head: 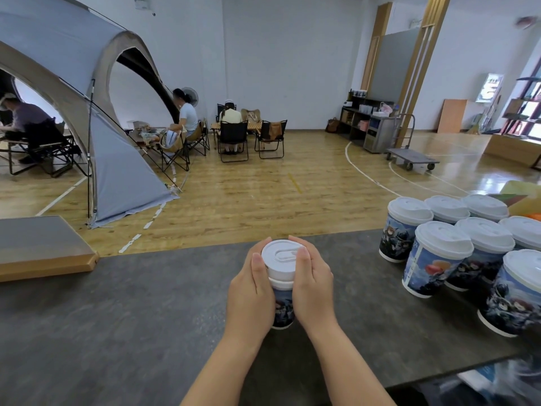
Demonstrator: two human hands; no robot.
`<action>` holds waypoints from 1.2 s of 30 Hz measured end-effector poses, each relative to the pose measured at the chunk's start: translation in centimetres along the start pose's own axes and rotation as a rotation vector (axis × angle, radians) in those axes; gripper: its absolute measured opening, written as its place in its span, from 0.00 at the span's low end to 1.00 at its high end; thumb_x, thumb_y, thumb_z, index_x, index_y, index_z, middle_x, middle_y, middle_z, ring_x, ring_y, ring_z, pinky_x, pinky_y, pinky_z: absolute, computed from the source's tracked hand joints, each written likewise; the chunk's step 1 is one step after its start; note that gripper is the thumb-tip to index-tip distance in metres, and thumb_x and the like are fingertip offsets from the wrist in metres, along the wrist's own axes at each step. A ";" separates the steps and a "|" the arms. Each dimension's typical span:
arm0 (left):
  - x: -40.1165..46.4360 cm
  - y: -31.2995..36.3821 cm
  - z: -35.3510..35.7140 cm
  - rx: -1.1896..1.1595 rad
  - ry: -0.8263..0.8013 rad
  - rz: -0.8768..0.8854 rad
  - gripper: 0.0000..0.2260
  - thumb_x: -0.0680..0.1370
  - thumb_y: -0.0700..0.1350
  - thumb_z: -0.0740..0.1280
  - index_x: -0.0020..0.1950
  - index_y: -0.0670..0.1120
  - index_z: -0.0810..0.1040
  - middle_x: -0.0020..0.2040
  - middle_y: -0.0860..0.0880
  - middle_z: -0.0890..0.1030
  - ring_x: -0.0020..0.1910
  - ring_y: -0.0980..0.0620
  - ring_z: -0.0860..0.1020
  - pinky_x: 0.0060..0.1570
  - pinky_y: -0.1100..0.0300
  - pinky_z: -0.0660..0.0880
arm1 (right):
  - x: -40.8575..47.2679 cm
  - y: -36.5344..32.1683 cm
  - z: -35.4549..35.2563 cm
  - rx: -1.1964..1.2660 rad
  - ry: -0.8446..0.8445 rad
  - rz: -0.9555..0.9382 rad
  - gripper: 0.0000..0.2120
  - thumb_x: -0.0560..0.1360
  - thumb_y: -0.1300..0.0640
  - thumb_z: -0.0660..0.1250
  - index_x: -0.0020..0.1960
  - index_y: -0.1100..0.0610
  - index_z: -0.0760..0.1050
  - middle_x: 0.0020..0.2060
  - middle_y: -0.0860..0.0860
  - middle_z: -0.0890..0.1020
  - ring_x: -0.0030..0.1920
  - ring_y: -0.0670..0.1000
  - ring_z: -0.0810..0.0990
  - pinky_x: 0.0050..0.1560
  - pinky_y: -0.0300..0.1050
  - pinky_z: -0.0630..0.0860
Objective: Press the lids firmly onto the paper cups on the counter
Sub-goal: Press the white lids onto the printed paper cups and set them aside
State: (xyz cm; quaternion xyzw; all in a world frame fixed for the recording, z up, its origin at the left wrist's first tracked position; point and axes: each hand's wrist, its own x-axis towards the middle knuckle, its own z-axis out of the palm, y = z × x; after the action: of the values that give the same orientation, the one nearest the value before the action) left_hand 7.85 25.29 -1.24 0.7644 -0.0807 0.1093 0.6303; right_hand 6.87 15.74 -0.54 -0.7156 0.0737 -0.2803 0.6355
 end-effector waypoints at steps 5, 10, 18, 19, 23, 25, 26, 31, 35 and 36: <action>0.0 -0.1 -0.1 0.016 -0.010 0.038 0.19 0.85 0.51 0.48 0.67 0.58 0.76 0.57 0.62 0.81 0.56 0.70 0.76 0.51 0.75 0.72 | 0.1 0.1 -0.4 -0.014 -0.040 0.035 0.14 0.80 0.45 0.55 0.62 0.42 0.73 0.52 0.36 0.80 0.55 0.35 0.78 0.50 0.27 0.72; 0.5 -0.2 -0.5 0.088 0.017 0.132 0.17 0.85 0.51 0.51 0.61 0.57 0.79 0.53 0.61 0.83 0.56 0.62 0.79 0.55 0.61 0.77 | -2.2 0.4 -0.1 -0.034 0.138 -0.072 0.26 0.72 0.37 0.57 0.66 0.47 0.61 0.60 0.42 0.70 0.59 0.33 0.72 0.54 0.28 0.69; -0.3 0.1 -0.5 0.040 0.036 0.158 0.21 0.74 0.57 0.58 0.66 0.56 0.71 0.66 0.61 0.70 0.68 0.60 0.68 0.67 0.50 0.72 | -2.2 -0.3 -0.7 0.096 0.081 0.025 0.16 0.75 0.45 0.54 0.59 0.43 0.74 0.52 0.39 0.82 0.54 0.36 0.79 0.52 0.31 0.74; -0.3 0.2 -0.4 0.016 -0.009 0.128 0.24 0.74 0.56 0.58 0.70 0.57 0.69 0.68 0.61 0.68 0.70 0.61 0.66 0.69 0.51 0.70 | -1.8 -0.4 -0.8 0.104 0.060 0.052 0.16 0.76 0.45 0.54 0.59 0.43 0.75 0.51 0.39 0.82 0.54 0.37 0.80 0.51 0.33 0.74; -0.4 1.0 0.4 -0.005 -0.075 0.081 0.24 0.79 0.53 0.54 0.75 0.55 0.68 0.74 0.57 0.69 0.73 0.61 0.65 0.74 0.58 0.63 | -1.0 -0.1 -1.0 0.072 0.028 0.083 0.11 0.84 0.53 0.56 0.57 0.43 0.76 0.50 0.39 0.83 0.52 0.37 0.80 0.50 0.33 0.75; -0.6 1.1 0.9 -0.002 -0.038 0.077 0.19 0.85 0.52 0.51 0.74 0.53 0.71 0.71 0.57 0.74 0.70 0.61 0.70 0.71 0.61 0.67 | -0.9 0.1 -1.1 0.035 0.031 0.067 0.13 0.84 0.55 0.55 0.59 0.44 0.76 0.50 0.39 0.82 0.52 0.35 0.80 0.49 0.30 0.75; -0.6 1.0 1.2 0.001 -0.018 0.072 0.19 0.86 0.51 0.51 0.73 0.53 0.72 0.68 0.57 0.76 0.68 0.60 0.72 0.68 0.62 0.69 | -0.9 0.2 -1.0 0.016 0.034 0.056 0.13 0.84 0.55 0.54 0.60 0.45 0.76 0.51 0.39 0.82 0.52 0.35 0.80 0.48 0.29 0.74; -0.9 0.5 2.2 0.014 0.087 0.088 0.23 0.83 0.57 0.47 0.69 0.53 0.74 0.58 0.57 0.82 0.58 0.58 0.79 0.55 0.61 0.77 | -0.9 0.8 -0.9 0.000 0.042 -0.017 0.19 0.80 0.46 0.52 0.62 0.47 0.76 0.50 0.38 0.83 0.52 0.36 0.80 0.47 0.29 0.75; -1.0 0.0 2.6 -0.022 0.139 0.105 0.23 0.82 0.56 0.47 0.68 0.52 0.75 0.58 0.56 0.82 0.58 0.59 0.79 0.55 0.56 0.78 | -0.8 1.0 -1.0 0.030 0.034 -0.046 0.18 0.79 0.48 0.52 0.61 0.49 0.76 0.49 0.38 0.82 0.51 0.34 0.80 0.45 0.26 0.73; -1.0 -0.1 2.6 -0.024 0.147 0.109 0.23 0.82 0.55 0.47 0.68 0.52 0.75 0.58 0.56 0.82 0.58 0.59 0.79 0.55 0.57 0.78 | -0.7 1.0 -1.0 0.035 0.026 -0.048 0.18 0.79 0.48 0.52 0.61 0.49 0.76 0.49 0.38 0.82 0.51 0.34 0.80 0.45 0.26 0.73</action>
State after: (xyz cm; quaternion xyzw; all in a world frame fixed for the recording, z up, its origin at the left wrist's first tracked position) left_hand 7.09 22.69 -2.05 0.7412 -0.0769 0.1982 0.6368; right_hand 6.02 15.05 -1.69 -0.7024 0.0599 -0.3059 0.6399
